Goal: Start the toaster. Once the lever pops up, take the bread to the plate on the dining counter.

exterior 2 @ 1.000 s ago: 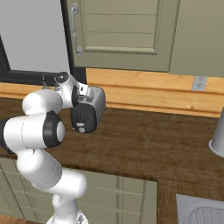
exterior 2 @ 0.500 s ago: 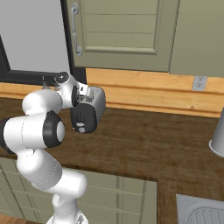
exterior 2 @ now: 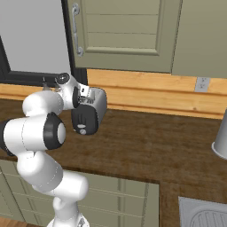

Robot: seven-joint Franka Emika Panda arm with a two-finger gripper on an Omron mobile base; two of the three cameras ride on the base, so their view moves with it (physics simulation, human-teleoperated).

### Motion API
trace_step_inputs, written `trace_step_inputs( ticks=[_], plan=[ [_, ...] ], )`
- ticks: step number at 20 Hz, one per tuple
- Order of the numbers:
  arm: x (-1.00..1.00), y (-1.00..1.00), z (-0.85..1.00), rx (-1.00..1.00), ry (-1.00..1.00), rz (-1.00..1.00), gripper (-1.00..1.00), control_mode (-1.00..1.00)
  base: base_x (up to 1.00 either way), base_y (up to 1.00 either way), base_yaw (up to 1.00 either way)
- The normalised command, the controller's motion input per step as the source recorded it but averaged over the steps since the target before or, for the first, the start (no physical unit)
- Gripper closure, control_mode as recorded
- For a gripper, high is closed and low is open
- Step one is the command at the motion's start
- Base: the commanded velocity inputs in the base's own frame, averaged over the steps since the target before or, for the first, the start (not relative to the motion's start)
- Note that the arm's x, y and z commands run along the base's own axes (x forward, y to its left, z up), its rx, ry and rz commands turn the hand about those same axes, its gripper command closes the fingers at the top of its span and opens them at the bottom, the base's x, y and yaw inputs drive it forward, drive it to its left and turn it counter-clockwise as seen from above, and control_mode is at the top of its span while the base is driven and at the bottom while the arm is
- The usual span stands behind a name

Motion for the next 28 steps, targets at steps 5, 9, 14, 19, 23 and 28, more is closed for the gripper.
trace_step_inputs(
  ticks=[5,9,14,19,23,28],
  plan=[
    [0.0,0.0,0.0,0.0,0.0,0.0,-1.0,-1.0,0.0,0.0,0.0],
    [0.0,0.0,0.0,0.0,0.0,0.0,-1.0,-1.0,0.0,0.0,0.0],
    [0.0,0.0,0.0,0.0,0.0,0.0,-1.0,-1.0,0.0,0.0,0.0],
    [0.0,0.0,0.0,0.0,0.0,0.0,-1.0,-1.0,0.0,0.0,0.0],
    [0.0,0.0,0.0,0.0,0.0,0.0,-1.0,-1.0,0.0,0.0,0.0],
    [0.0,0.0,0.0,0.0,0.0,0.0,-1.0,-1.0,0.0,0.0,0.0]
  ],
)
